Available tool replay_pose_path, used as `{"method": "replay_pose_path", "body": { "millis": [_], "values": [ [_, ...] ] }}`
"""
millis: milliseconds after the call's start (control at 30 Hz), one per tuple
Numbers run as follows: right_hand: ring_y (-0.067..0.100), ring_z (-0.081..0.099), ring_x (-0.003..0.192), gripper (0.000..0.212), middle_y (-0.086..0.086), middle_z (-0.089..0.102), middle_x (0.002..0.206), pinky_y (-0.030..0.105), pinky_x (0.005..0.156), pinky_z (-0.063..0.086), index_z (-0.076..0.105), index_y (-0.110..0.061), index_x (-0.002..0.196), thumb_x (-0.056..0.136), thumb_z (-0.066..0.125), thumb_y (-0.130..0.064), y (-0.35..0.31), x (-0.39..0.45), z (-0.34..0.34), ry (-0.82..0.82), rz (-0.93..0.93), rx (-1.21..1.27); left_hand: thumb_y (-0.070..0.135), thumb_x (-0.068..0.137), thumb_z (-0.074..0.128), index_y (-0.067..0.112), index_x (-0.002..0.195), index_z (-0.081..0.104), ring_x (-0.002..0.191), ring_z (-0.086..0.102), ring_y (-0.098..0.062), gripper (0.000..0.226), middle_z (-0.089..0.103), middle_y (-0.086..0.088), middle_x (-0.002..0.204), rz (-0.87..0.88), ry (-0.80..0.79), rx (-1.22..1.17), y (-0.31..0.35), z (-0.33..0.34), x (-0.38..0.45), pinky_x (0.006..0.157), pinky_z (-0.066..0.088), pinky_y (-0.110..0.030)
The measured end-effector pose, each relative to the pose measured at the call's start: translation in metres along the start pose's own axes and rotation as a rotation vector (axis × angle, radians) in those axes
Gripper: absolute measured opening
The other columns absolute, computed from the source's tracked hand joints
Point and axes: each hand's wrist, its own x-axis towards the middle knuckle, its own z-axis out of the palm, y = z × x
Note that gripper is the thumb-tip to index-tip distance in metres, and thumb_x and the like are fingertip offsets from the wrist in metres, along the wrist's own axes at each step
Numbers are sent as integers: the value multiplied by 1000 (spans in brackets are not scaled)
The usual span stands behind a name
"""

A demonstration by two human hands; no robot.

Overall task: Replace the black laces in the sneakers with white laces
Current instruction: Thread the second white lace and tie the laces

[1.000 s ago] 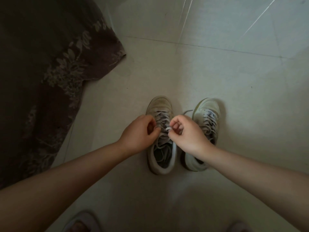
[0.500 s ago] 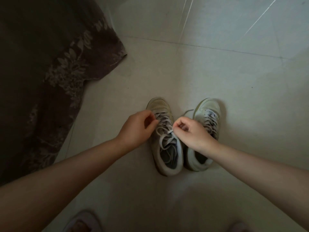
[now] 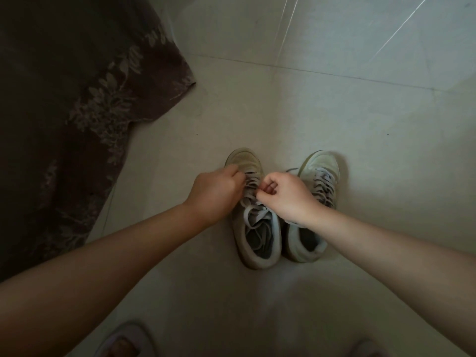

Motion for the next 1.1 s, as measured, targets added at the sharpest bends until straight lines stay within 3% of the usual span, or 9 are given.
{"method": "replay_pose_path", "body": {
  "millis": [100, 200, 333, 400, 567, 733, 833, 933, 1100],
  "values": [
    [4, 53, 65, 8, -10, 58, 70, 20, 63, 45, 60, -21, 79, 84, 65, -21, 1, 0, 1, -30, 41, 42, 24, 95, 45, 14, 91, 60, 81, 58, -23, 19, 58, -3, 90, -360, -159, -277, 1, 3, 1, 64, 45, -33],
    [9, 57, 75, 8, -4, 64, 79, 20, 67, 43, 63, -23, 79, 86, 66, -24, 3, 1, -1, -70, 84, 142, 19, 93, 53, 11, 90, 63, 79, 56, -17, 13, 61, -2, 85, -567, -246, -668, -4, 5, 5, 66, 39, -25],
    [18, 62, 91, 11, 7, 68, 98, 22, 77, 44, 67, -18, 92, 89, 64, -28, 6, 1, -5, -164, 126, 200, 17, 88, 62, 12, 90, 67, 74, 55, -9, 7, 63, 2, 82, -524, -244, -787, -7, 1, 2, 66, 41, -21],
    [18, 61, 91, 11, 5, 67, 95, 24, 81, 45, 66, -18, 94, 90, 61, -27, 7, 2, -6, -193, 134, 217, 18, 86, 65, 16, 87, 67, 72, 56, -8, 3, 65, 1, 81, -489, -234, -805, -5, 2, -1, 69, 44, -22],
    [5, 48, 65, 9, -4, 56, 75, 4, 46, 38, 61, -15, 97, 95, 55, -22, 6, 1, -6, -245, 212, 353, 24, 85, 67, 20, 84, 64, 69, 55, -6, 5, 61, 8, 75, -498, -175, -708, 1, 8, -2, 63, 41, -18],
    [12, 58, 75, 17, -5, 61, 82, 28, 73, 49, 59, -22, 90, 85, 66, -37, 9, -1, -8, -101, 121, 179, 48, 81, 63, 15, 79, 56, 65, 54, -11, 34, 58, 2, 70, -538, -22, -747, 8, 1, -12, 59, 41, -25],
    [10, 55, 70, 27, -5, 60, 78, 26, 69, 46, 57, -21, 88, 78, 70, -42, 11, -9, -10, -141, 42, 58, 62, 72, 61, 20, 69, 49, 61, 51, -14, 44, 53, 3, 64, -403, -97, -648, 11, -2, -26, 55, 40, -31],
    [8, 48, 60, 23, -4, 55, 71, 24, 61, 41, 54, -19, 86, 82, 70, -35, 13, -15, -9, -163, -23, -27, 53, 79, 60, 26, 64, 43, 62, 50, -10, 35, 50, 7, 64, -242, -237, -477, 12, 1, -35, 57, 43, -31],
    [15, 60, 63, 16, 1, 62, 77, 30, 63, 53, 52, -23, 85, 85, 68, -28, 17, -15, -19, -117, 10, 73, 47, 80, 42, 18, 71, 50, 66, 52, -17, 31, 53, 4, 70, -229, -177, -495, 4, -4, -42, 60, 46, -37]
  ]
}}
